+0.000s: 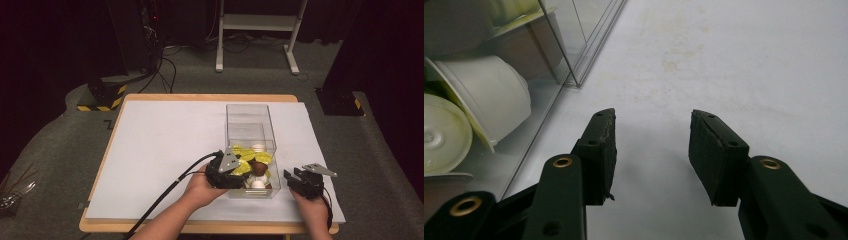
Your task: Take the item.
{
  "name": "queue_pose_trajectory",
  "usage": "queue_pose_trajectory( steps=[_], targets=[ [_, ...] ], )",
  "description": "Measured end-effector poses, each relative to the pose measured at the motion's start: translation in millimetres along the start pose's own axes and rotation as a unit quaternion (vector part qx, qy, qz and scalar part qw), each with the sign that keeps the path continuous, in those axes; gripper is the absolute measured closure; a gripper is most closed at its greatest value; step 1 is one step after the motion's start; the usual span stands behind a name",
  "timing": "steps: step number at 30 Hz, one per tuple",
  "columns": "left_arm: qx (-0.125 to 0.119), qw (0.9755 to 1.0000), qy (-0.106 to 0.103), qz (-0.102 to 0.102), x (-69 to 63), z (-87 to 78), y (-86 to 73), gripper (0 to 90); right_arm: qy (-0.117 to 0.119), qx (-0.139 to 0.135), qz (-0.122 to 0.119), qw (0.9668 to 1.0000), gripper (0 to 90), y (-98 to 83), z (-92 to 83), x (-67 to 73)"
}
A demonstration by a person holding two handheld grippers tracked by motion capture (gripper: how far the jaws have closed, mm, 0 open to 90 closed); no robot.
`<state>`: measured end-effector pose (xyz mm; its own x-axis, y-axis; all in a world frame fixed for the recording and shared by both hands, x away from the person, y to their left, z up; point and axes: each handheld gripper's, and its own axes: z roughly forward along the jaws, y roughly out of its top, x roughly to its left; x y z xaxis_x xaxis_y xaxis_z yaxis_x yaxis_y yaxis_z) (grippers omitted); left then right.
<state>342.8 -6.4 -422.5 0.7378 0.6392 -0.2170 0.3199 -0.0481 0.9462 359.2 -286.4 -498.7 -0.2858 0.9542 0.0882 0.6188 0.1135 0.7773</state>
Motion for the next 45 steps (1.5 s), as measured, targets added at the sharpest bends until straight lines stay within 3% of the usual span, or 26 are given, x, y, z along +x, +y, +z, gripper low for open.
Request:
queue_pose_trajectory(
  steps=[18, 26, 29, 45],
  targets=[
    [-0.037, 0.9992, -0.004, -0.015, 4.8, -9.9, 6.9, 38.6, -0.004, 0.002, -0.002, 1.0000, 54.0, 0.1, 0.6, 0.8],
    [-0.041, 0.9989, 0.000, -0.022, 7.5, -12.0, 9.8, 38.6, -0.003, 0.001, -0.002, 1.0000, 54.0, -0.1, 0.3, 0.6],
    [-0.048, 0.9983, 0.000, -0.033, 8.8, -12.5, 10.2, 38.6, -0.003, 0.002, -0.003, 1.0000, 54.0, -0.2, 0.3, 1.0],
    [-0.055, 0.9977, 0.014, -0.038, 20.8, -23.4, 10.7, 38.6, -0.005, 0.002, -0.007, 1.0000, 54.0, -0.5, 0.6, 1.9]
  ],
)
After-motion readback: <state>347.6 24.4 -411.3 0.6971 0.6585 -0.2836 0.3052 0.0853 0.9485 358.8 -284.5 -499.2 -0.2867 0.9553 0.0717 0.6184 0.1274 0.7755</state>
